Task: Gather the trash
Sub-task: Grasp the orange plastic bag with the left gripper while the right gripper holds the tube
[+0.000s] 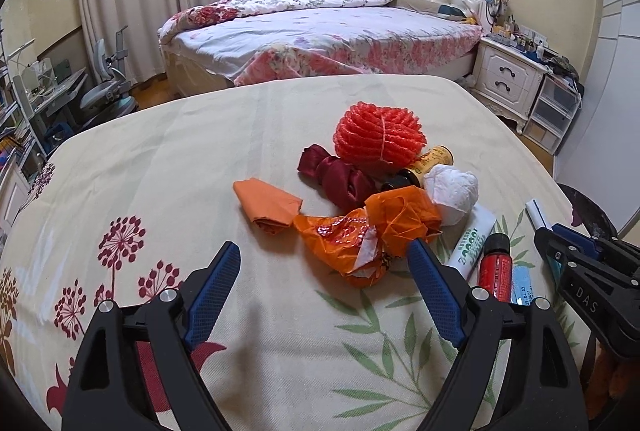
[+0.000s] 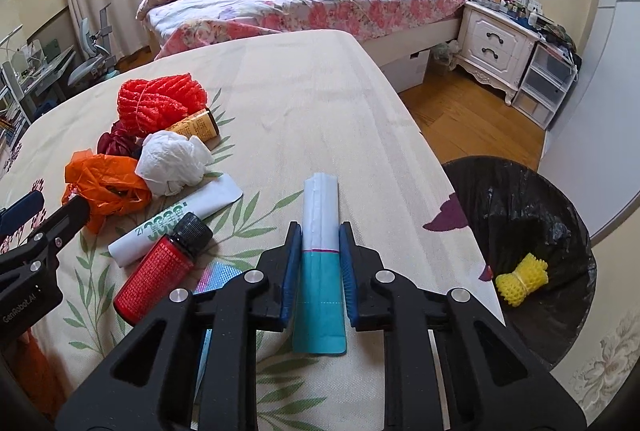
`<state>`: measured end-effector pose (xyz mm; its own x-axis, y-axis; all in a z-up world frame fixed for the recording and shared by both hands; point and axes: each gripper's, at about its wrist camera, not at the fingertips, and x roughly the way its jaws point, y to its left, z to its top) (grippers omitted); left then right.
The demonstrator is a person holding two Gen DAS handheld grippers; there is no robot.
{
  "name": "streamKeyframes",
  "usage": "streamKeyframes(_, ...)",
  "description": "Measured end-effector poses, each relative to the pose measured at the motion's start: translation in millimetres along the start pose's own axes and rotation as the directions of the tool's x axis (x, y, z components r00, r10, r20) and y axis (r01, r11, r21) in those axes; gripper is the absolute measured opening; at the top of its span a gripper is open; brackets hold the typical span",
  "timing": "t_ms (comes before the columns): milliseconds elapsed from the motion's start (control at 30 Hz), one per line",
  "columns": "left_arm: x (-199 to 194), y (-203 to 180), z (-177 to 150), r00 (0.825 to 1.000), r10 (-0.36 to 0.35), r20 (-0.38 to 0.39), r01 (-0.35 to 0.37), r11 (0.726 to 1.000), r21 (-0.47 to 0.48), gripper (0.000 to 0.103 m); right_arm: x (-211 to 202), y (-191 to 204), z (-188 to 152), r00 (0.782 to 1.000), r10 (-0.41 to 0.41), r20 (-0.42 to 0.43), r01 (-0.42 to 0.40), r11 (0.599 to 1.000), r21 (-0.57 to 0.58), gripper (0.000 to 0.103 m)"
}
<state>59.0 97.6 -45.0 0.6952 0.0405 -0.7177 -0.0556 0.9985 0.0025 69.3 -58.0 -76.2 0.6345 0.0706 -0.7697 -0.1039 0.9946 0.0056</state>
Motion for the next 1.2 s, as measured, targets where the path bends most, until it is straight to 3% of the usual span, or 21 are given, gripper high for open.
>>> streamKeyframes(500,6.7,-9.5,7.5,0.999,-0.03,0.01,0.03,0.999,0.041,0.083,1.4,-1.9,2.2,1.0,0.011,0.0,-0.011,1.0,0.009,0.019)
streamKeyframes(567,6.6,-11.4,7.8,0.999,-0.051,0.01,0.051,0.998,0.048,0.069,1.4,-1.8,2.3,1.0,0.01,0.0,-0.01,1.0,0.007,0.019)
streamKeyframes(767,2.2,-14.4,4.9,0.997,-0.075,0.029,0.073,0.994,0.079,0.052,1.3,-2.1,2.3,1.0,0.01,0.0,-0.01,1.0,0.008,0.019)
streamKeyframes(1033,-4.4,-11.3,-0.4,0.996,-0.086,0.034,0.083,0.993,0.08,0.048,-0.8,-2.8,0.5,1.0,0.012,0.001,-0.012,1.0,0.012,0.018)
streamKeyframes(1200,-15.5,-7.4,-2.7,0.993,-0.106,0.046,0.103,0.993,0.063,0.035,-7.4,-3.4,-4.5,1.0,0.016,0.011,-0.017,1.0,0.016,0.017)
